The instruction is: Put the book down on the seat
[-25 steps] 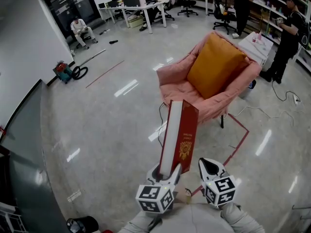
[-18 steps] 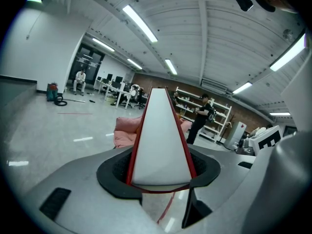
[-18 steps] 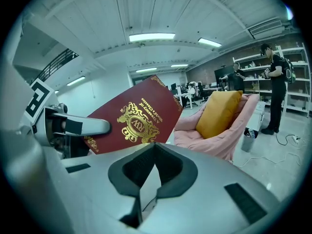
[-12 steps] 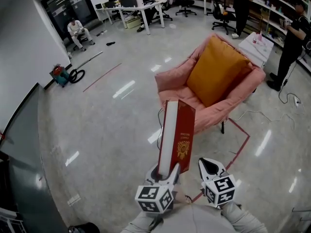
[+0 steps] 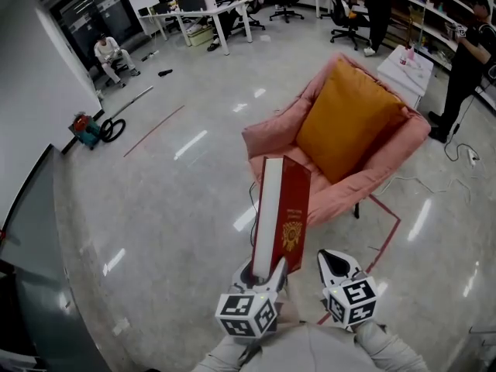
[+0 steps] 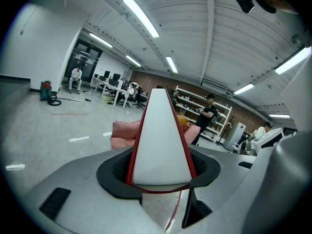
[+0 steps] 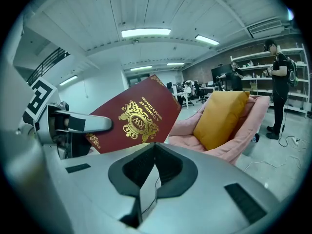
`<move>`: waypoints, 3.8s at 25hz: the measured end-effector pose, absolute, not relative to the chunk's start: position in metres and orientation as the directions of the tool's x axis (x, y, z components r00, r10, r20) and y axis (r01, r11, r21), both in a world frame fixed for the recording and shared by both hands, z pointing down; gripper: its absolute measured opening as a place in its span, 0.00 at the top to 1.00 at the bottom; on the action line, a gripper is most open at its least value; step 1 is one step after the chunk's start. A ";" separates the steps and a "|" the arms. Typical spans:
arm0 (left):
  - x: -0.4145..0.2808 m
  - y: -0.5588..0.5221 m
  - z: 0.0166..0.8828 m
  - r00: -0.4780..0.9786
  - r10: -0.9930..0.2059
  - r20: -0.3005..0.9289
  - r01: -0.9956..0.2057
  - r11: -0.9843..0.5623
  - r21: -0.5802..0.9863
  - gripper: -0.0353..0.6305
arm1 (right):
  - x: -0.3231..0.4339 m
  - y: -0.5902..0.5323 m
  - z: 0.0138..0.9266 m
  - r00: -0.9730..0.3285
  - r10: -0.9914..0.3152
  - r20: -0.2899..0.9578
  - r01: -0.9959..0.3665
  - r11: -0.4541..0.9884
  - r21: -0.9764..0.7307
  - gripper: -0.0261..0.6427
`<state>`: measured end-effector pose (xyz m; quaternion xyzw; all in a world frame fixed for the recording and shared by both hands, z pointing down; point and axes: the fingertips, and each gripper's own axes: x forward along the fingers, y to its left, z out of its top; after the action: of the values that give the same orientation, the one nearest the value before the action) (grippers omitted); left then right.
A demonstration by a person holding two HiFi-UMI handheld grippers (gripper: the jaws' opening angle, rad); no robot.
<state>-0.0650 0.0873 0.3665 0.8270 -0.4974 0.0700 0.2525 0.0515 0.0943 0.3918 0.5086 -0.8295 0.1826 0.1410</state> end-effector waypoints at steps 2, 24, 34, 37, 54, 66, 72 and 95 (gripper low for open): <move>-0.068 0.073 0.366 0.500 -0.782 0.372 -0.856 -0.381 0.350 0.58 | 0.049 0.081 0.390 -0.434 -0.796 0.422 -0.900 0.406 -0.160 0.95; -0.102 -0.070 0.398 0.569 -0.710 0.415 -0.820 -0.451 0.352 0.58 | 0.016 -0.059 0.402 -0.375 -0.813 0.446 -0.925 0.361 -0.120 0.95; -0.093 -0.105 0.422 0.584 -0.667 0.463 -0.811 -0.457 0.365 0.58 | 0.023 -0.082 0.422 -0.354 -0.792 0.497 -0.934 0.329 -0.140 0.95; -0.088 -0.118 0.429 0.578 -0.663 0.476 -0.816 -0.449 0.365 0.58 | 0.025 -0.091 0.429 -0.364 -0.777 0.514 -0.930 0.336 -0.151 0.95; -0.041 -0.176 0.496 0.506 -0.651 0.566 -0.861 -0.353 0.365 0.58 | 0.077 -0.158 0.483 -0.398 -0.703 0.589 -0.915 0.353 -0.197 0.95; -0.030 -0.189 0.563 0.480 -0.587 0.652 -0.876 -0.279 0.393 0.58 | 0.083 -0.178 0.526 -0.400 -0.667 0.629 -0.915 0.326 -0.236 0.95; -0.013 -0.205 0.598 0.491 -0.559 0.668 -0.869 -0.263 0.419 0.58 | 0.094 -0.186 0.551 -0.393 -0.647 0.654 -0.919 0.299 -0.257 0.95; 0.004 -0.228 0.700 0.500 -0.457 0.736 -0.865 -0.212 0.455 0.57 | 0.105 -0.193 0.597 -0.381 -0.600 0.703 -0.924 0.228 -0.306 0.95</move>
<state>0.0044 -0.2278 0.6999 0.7438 -0.4444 0.2296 0.4434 0.1054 -0.1930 0.5974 0.5082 -0.7501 0.3574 0.2265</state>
